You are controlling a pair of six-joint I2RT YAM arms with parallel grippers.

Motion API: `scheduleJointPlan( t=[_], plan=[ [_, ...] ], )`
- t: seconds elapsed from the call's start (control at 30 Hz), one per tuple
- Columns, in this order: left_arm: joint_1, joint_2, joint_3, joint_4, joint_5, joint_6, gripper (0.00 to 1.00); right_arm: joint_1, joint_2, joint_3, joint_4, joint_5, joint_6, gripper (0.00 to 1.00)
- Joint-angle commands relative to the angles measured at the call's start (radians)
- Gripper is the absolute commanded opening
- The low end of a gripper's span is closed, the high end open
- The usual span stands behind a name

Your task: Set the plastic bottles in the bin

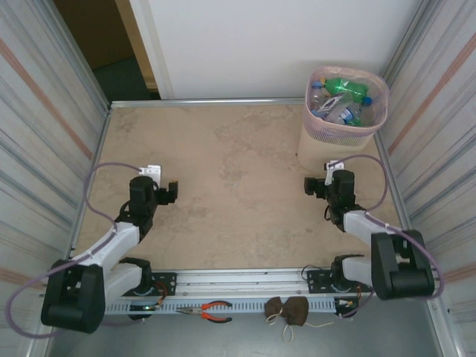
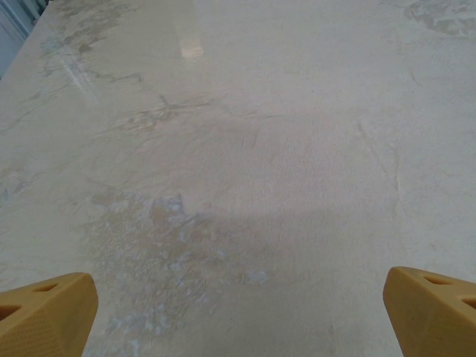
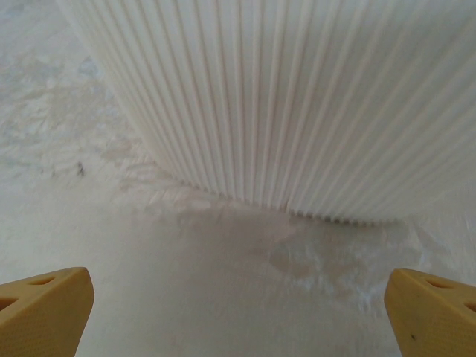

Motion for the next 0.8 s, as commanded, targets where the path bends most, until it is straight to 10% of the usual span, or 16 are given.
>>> scheduleJointPlan(
  t=[0.0, 0.4, 0.77],
  plan=[
    [0.026, 0.075, -0.032, 0.282, 0.037, 0.062, 0.99, 0.006, 0.085, 0.005, 0.267, 0.034, -0.042, 0.99],
    [0.212, 0.355, 0.007, 0.570, 0.351, 0.002, 0.99, -0.093, 0.261, 0.023, 0.400, -0.076, 0.006, 0.99],
    [0.189, 0.451, 0.113, 0.455, 0.372, 0.045, 0.99, -0.128, 0.282, 0.066, 0.340, -0.105, 0.038, 0.99]
  ],
)
